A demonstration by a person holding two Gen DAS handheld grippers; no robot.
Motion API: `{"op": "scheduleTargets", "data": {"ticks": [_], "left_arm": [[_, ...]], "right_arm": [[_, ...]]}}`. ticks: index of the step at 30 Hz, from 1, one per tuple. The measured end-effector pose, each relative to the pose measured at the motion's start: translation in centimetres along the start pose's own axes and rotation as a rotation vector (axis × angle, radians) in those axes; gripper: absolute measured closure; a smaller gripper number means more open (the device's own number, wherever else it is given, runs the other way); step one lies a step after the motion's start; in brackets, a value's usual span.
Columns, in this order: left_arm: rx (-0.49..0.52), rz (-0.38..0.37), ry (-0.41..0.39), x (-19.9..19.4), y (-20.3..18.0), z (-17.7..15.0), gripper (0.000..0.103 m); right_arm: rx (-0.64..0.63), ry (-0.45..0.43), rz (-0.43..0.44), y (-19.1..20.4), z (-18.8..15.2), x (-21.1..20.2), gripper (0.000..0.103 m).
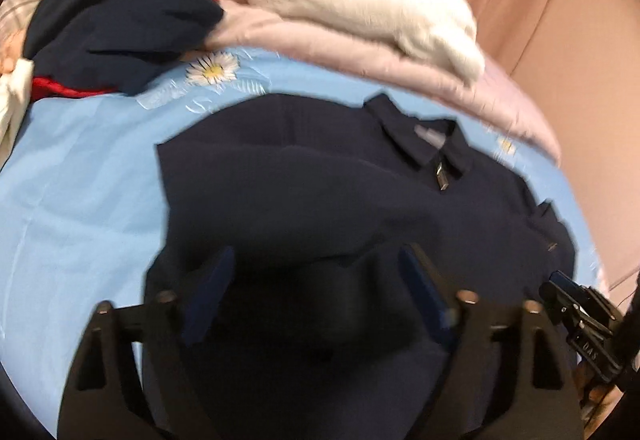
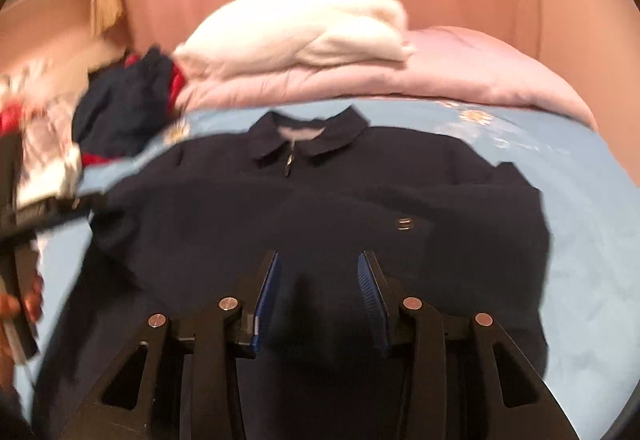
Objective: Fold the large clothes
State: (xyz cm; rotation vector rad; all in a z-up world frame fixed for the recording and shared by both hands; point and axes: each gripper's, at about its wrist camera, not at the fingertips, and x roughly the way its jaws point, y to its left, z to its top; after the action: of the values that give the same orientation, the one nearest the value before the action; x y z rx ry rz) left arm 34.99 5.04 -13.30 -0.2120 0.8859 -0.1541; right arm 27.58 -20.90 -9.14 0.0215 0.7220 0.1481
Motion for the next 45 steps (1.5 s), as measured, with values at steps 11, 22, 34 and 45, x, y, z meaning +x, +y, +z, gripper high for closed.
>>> {"op": "scheduleTargets", "data": {"ticks": [11, 22, 34, 45], "left_arm": [[0.046, 0.048, 0.106, 3.7, 1.0, -1.8, 0.033], [-0.085, -0.058, 0.120, -7.6, 3.5, -9.8, 0.009], [-0.285, -0.246, 0.192, -17.3, 8.1, -22.8, 0.003], [-0.368, -0.452, 0.171, -19.5, 6.1, -27.2, 0.001]], "right_arm": [[-0.037, 0.124, -0.092, -0.7, -2.6, 3.8, 0.065], [0.082, 0.081, 0.044, -2.9, -6.3, -6.4, 0.038], [0.380, 0.179, 0.073, -11.4, -17.7, -16.4, 0.038], [0.581, 0.190, 0.325, -11.7, -22.7, -16.7, 0.035]]}}
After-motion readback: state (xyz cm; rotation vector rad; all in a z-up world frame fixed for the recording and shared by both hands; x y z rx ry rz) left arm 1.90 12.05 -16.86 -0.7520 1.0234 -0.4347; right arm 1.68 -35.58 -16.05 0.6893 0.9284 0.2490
